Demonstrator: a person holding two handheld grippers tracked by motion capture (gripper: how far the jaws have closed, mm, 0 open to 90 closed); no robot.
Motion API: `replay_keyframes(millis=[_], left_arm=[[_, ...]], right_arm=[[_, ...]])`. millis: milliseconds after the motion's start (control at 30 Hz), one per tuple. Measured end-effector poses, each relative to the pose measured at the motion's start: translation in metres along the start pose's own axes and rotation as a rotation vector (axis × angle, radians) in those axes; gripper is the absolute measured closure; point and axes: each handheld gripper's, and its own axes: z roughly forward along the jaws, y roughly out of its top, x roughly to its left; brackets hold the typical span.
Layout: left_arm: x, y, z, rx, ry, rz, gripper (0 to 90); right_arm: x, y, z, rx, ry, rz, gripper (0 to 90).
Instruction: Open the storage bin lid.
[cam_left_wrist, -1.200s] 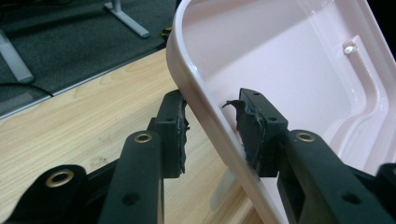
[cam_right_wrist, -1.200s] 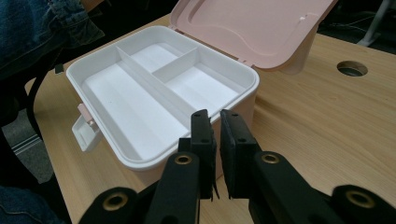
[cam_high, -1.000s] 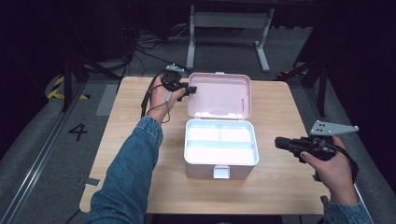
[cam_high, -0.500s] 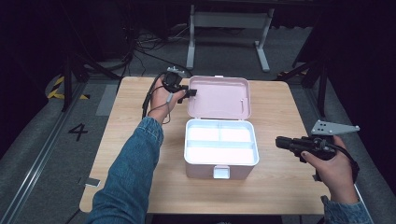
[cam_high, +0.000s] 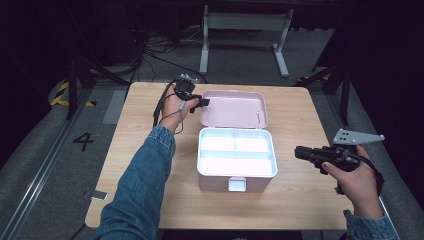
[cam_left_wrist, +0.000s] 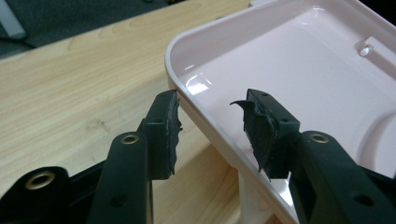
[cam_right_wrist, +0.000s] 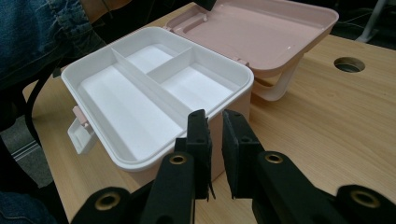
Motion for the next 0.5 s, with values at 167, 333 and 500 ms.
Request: replay_keyframes(millis=[167, 333, 500], left_arm=[[0.001, -0.003, 0.003, -0.013, -0.011, -0.010, 55.2], [-0.003, -0.002, -0.002, -0.034, -0.018, -0.020, 51.7], [-0.014, 0.003, -0.021, -0.078, -0.025, 0.025, 49.2]], right_arm=[[0.000, 0.000, 0.001, 0.000, 0.002, 0.001, 80.9], [0.000, 0.001, 0.001, -0.005, 0.002, 0.000, 80.3], [-0.002, 0.003, 0.003, -0.012, 0.002, 0.002, 79.3]])
